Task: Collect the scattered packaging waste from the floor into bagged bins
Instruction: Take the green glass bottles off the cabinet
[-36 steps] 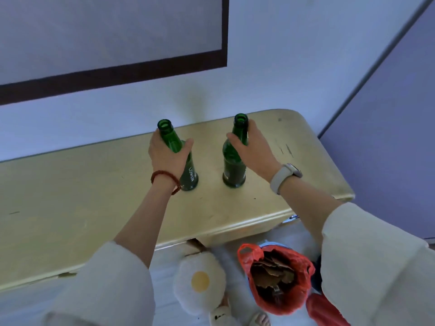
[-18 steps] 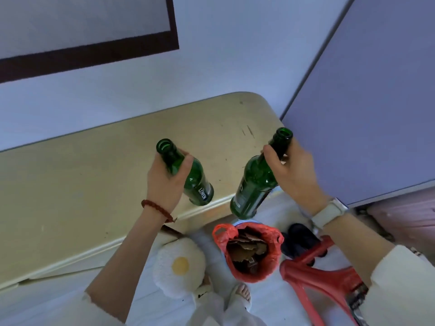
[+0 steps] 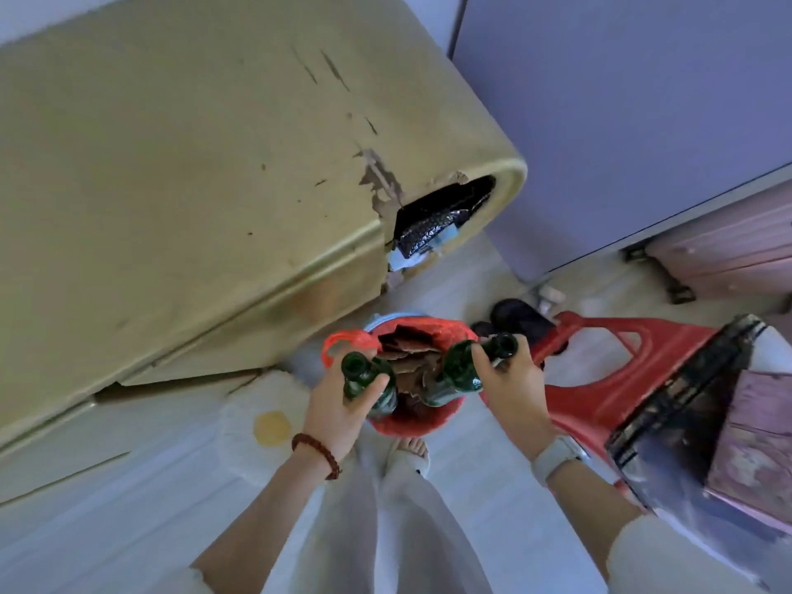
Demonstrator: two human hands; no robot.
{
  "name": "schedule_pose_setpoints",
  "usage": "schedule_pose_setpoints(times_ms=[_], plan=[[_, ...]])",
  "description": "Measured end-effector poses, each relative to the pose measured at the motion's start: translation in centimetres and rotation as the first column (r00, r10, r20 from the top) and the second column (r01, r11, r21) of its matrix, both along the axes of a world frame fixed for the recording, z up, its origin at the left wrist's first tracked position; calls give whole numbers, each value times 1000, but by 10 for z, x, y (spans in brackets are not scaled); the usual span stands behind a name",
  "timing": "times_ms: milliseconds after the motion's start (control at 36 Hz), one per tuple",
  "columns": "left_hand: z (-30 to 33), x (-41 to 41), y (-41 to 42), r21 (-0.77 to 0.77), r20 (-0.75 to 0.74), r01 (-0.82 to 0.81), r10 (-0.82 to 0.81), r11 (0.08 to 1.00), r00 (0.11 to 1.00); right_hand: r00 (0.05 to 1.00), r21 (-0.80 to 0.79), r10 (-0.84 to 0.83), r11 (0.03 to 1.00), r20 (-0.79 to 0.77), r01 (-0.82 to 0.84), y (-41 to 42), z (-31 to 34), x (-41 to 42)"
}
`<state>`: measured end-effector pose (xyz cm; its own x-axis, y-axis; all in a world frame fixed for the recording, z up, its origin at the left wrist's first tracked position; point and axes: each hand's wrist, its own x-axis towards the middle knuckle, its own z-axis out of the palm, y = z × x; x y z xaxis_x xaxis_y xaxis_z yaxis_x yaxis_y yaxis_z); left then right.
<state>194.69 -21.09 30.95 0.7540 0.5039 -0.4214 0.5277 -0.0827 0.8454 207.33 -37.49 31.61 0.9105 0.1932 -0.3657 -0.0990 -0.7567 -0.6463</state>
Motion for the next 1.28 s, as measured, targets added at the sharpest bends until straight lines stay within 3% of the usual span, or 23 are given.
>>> schedule_pose_setpoints(times_ms=[111,278,500,778,1028,1278], plan=[[-79,0,-16,100,-22,-44,47,994,999,998,71,-42,996,-56,46,-7,-63,-3],[-140,7,-22,82,22,-229,228,970,973,993,268,-114,956,-27,117,-7,-116,7],[-173,19,-26,106,35,-243,241,964,970,992,213,53,977,-112,-28,-9,-184,-7],[-189,32,-34,19,38,-269,268,963,963,970,255,158,961,-183,-108,-31,-188,-24],[-230,56,-38,-1,-27,-271,270,963,962,974,262,113,963,-196,-59,-35,-191,-14],[-250,32,-49,152,-157,-20,44,988,987,993,282,2,959,-119,32,-33,-182,-7]])
